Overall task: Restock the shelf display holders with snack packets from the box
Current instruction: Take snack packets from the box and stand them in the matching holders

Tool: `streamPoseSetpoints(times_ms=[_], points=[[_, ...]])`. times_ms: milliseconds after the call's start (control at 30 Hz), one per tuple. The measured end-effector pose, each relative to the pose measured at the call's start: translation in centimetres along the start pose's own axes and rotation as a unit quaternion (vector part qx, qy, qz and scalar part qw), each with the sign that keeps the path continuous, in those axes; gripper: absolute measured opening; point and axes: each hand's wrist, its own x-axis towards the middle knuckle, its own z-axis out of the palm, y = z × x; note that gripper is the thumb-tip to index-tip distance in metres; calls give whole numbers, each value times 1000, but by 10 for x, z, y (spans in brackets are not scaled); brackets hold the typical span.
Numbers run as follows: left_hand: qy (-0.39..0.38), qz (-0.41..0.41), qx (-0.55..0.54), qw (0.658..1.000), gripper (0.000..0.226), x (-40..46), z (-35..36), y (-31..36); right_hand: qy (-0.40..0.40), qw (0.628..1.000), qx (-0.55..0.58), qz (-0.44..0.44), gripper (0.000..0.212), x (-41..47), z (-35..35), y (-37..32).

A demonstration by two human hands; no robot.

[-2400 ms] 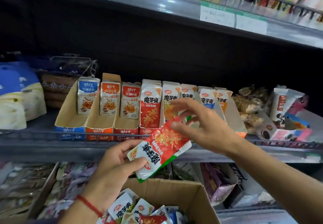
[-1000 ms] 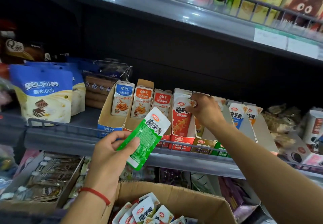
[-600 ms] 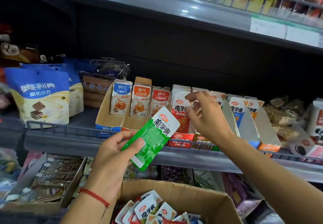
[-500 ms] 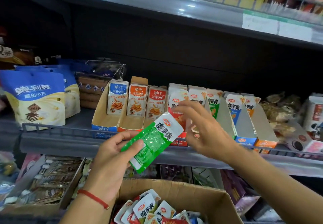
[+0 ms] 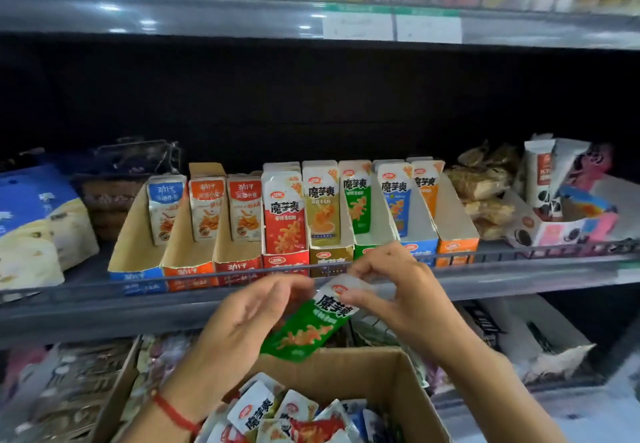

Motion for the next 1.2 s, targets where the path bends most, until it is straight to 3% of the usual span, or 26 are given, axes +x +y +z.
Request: streamPoseSetpoints(times_ms=[100,200,267,367,500,600,700,967,1200], points=[[-50,55,136,988,24,30,26,26,13,999,47,18,14,0,-11,4],[13,118,252,960,19,67,47,51,95,988,105,59,17,4,-26,13],[50,136,243,959,13,96,50,63,170,964,176,103,22,3,-34,23],[114,116,149,975,13,147,40,74,268,914,258,162,14,-6,-42,42],[172,64,130,974,10,212,25,83,322,876,290,211,17,-13,-51,59],[206,43,157,965,18,248,26,88,330,864,303,229,18,-14,-57,65],[212,39,227,950,10,271,37,99,326,865,302,235,17,-15,-58,68],[135,41,504,852,12,294,42,89,282,887,271,244,20,-14,-55,72],[130,79,556,817,11,292,40,69,225,919,213,244,20,-17,-46,76]])
